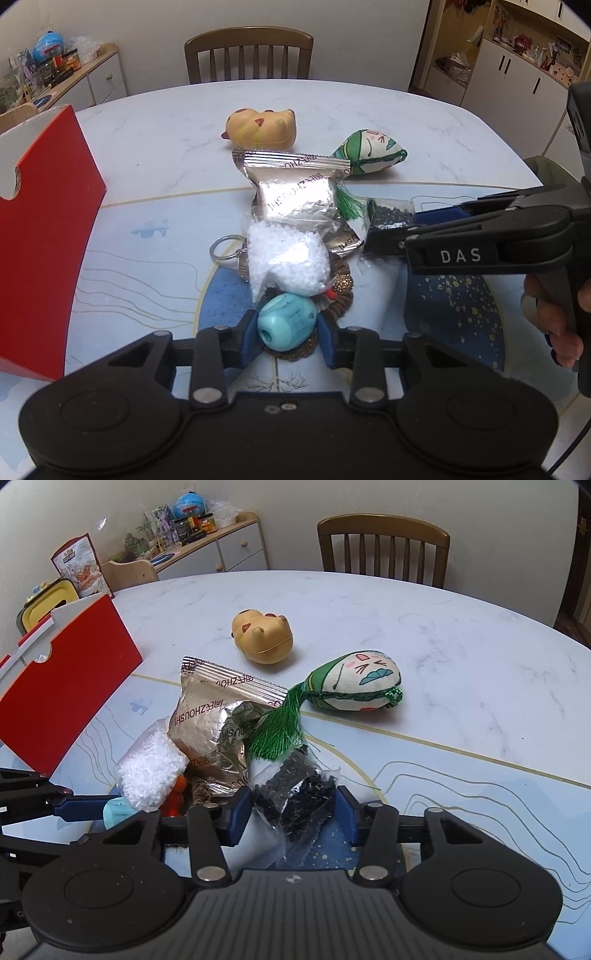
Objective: Organize objects
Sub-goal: 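Grasp the teal bead with the left gripper while the right grasps the black bead bag, then carry the teal bead and black bag with both grippers over the cardboard box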
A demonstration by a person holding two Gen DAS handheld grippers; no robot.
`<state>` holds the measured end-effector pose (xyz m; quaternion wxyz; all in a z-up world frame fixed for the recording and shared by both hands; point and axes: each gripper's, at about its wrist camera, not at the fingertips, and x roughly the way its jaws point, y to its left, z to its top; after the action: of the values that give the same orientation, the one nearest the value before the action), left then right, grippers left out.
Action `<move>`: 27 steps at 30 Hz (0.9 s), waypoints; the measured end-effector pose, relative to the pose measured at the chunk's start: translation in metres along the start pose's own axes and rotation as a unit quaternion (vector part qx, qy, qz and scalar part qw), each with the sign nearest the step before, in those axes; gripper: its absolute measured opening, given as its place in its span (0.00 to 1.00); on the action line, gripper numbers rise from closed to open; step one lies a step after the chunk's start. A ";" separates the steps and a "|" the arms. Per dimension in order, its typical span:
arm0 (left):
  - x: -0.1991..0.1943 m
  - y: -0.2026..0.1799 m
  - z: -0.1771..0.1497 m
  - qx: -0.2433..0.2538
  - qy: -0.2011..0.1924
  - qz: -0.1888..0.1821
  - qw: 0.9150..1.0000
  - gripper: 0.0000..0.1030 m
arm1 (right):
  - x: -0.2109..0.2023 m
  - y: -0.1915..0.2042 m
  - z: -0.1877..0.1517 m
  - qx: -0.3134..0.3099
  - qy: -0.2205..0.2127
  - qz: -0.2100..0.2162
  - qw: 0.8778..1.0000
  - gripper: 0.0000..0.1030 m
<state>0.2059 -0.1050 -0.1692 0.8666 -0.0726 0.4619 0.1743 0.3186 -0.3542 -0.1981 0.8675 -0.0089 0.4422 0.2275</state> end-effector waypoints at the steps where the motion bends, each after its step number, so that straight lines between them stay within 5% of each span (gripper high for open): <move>1: -0.001 0.000 0.000 -0.001 0.000 -0.001 1.000 0.32 | -0.001 0.000 0.000 0.002 -0.001 -0.001 1.000 0.43; 10: -0.012 -0.001 -0.004 -0.005 -0.002 -0.011 1.000 0.31 | -0.005 0.000 -0.003 0.009 -0.007 -0.002 1.000 0.29; 27: -0.055 0.011 0.000 -0.041 -0.028 -0.033 0.998 0.31 | -0.059 0.022 -0.012 0.023 -0.028 0.015 0.999 0.28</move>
<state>0.1741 -0.1081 -0.1233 0.8807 -0.1183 0.4277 0.1658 0.2708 -0.3595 -0.1558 0.8761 0.0244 0.4226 0.2308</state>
